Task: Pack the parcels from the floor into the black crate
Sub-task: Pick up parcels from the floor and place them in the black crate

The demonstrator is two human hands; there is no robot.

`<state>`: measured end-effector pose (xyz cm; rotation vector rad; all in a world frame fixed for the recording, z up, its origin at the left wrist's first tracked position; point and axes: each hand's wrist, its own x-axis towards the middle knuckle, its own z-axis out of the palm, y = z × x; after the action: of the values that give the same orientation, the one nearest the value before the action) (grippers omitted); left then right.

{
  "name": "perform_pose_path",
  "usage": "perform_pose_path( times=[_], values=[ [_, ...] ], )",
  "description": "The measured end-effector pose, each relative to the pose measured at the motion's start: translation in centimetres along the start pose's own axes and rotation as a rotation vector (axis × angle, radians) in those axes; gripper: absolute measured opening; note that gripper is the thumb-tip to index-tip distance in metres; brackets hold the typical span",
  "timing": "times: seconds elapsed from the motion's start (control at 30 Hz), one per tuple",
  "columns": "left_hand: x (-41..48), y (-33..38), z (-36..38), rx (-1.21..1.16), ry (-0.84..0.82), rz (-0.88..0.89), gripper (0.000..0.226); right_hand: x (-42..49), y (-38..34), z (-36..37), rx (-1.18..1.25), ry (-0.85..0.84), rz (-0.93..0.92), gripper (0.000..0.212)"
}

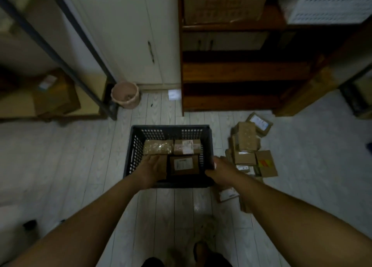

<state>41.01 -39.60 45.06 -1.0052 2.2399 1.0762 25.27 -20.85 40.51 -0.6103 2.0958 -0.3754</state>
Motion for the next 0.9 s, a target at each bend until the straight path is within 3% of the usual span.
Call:
perform_pose_path(
  times=[0.17,0.27,0.47,0.67,0.9],
  values=[
    [-5.2,4.1,-1.1,0.051,0.03,0.237,0.063,-7.4,-1.3,-4.0,-0.058,0.181,0.041,0.075],
    [-8.0,6.6,-2.0,0.087,-0.012,0.269,0.077,-11.4,-1.6,-5.5,-0.127,0.291,0.078,0.075],
    [-13.1,11.4,-3.1,0.107,0.072,0.402,0.077,-19.6,-0.9,-7.8,-0.228,0.48,0.087,0.076],
    [-16.5,17.3,-2.0,0.078,0.096,0.495,0.076,-25.8,3.4,-10.8,-0.334,0.627,0.16,0.076],
    [-17.7,25.6,4.4,0.114,0.058,0.542,0.077,-31.3,12.4,-15.2,-0.396,0.624,0.205,0.075]
  ],
)
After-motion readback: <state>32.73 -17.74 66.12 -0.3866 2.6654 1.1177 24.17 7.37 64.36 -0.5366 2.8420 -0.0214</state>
